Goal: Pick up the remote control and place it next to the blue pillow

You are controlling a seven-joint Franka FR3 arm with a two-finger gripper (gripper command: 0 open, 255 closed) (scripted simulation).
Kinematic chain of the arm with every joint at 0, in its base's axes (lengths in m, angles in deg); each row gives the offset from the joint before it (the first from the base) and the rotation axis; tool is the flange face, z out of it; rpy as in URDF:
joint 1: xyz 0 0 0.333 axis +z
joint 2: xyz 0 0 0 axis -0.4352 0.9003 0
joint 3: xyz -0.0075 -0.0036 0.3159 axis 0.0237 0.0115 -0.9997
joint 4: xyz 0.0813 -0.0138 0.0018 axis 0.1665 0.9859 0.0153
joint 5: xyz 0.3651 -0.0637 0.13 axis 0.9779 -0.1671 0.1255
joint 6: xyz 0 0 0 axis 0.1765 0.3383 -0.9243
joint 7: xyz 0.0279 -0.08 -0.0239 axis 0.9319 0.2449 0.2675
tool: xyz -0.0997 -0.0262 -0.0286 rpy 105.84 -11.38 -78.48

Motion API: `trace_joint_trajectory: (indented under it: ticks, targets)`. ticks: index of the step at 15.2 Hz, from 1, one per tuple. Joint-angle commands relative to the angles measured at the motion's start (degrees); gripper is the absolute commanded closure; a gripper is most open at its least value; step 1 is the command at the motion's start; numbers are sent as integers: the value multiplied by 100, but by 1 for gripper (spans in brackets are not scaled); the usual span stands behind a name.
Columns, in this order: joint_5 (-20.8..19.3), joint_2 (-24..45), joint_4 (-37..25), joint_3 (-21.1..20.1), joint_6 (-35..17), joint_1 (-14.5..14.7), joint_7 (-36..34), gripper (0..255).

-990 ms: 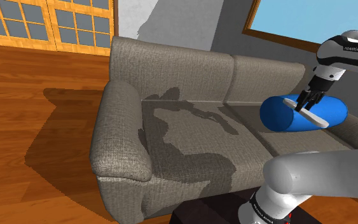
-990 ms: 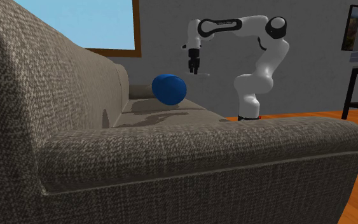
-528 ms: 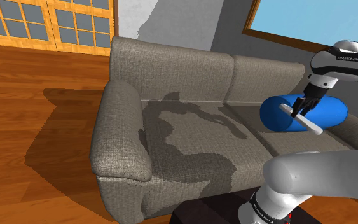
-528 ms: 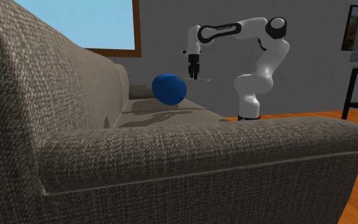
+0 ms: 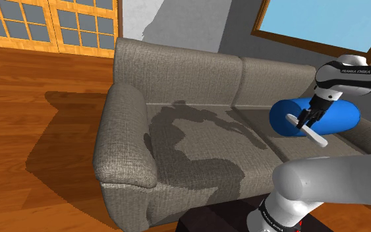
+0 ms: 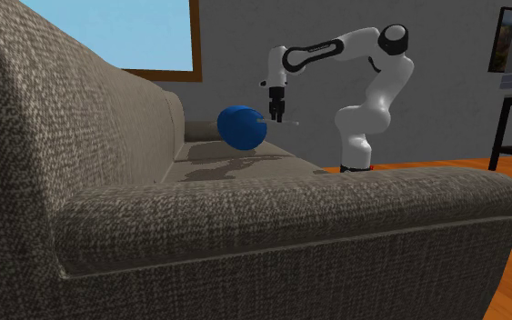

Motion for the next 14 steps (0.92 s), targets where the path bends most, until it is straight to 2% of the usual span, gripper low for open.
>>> trace_joint_trajectory:
  ticks: [1,14]
  targets:
    - [-49,12,139,64,-159,-14,-7,255]
    - [-313,373,849,589,-1253,27,-27,255]
